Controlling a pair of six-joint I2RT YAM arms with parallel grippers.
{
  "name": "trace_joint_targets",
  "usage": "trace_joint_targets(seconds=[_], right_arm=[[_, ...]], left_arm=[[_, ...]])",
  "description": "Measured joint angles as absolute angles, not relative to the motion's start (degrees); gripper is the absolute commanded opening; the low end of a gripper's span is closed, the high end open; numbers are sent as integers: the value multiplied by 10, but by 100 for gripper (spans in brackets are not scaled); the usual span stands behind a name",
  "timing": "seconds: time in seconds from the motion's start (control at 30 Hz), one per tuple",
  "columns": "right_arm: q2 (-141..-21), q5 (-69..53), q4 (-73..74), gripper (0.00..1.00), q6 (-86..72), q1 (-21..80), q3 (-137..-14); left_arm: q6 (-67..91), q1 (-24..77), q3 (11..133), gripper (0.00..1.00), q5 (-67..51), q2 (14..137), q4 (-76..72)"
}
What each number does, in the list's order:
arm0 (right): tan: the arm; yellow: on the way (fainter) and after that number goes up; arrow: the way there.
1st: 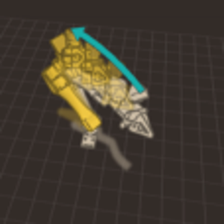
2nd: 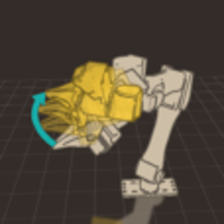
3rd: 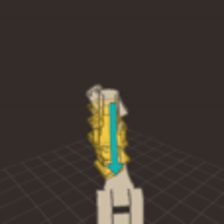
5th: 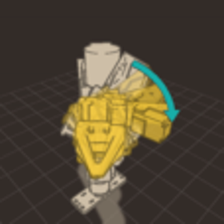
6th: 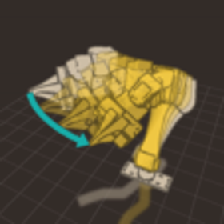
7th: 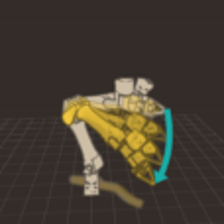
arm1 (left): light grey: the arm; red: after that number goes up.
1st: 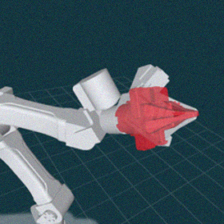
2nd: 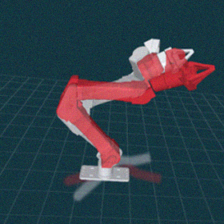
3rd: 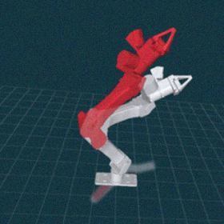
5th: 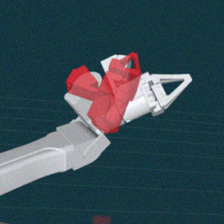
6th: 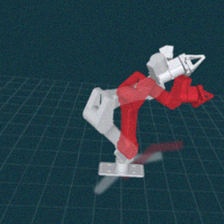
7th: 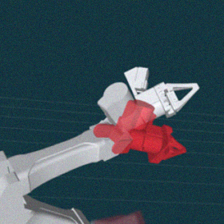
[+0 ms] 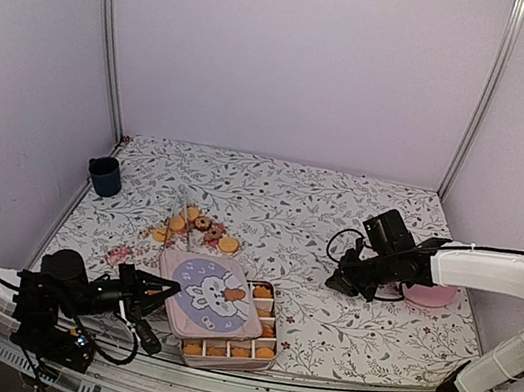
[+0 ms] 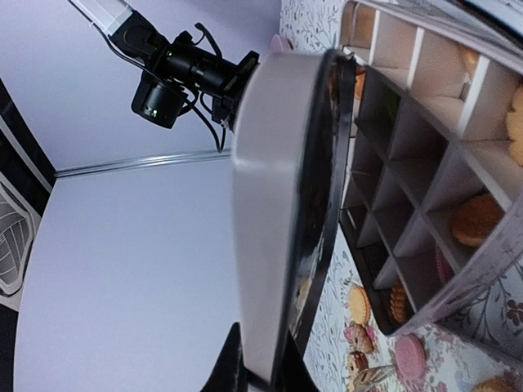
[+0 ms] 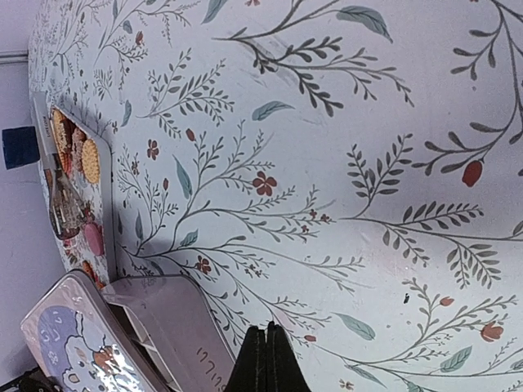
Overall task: Pack the cookies
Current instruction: Place the box lid on the packing box.
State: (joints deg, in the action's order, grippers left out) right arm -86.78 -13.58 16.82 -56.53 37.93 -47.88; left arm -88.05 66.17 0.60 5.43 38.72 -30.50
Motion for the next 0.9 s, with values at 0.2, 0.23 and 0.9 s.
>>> trace_joint_targets(seconds=[0.2,0.23,0.9], right_arm=[[-858,-136,168,0,-566,380,-469],[-857,-136,168,0,-566,380,-469],[-817,-13,161,0,-389,662,-521]], left_arm=[[-923,662,6,37,39,407,-337],[-930,662,6,40,37,412,-338],[-967,663,6,39,11,436,-202]])
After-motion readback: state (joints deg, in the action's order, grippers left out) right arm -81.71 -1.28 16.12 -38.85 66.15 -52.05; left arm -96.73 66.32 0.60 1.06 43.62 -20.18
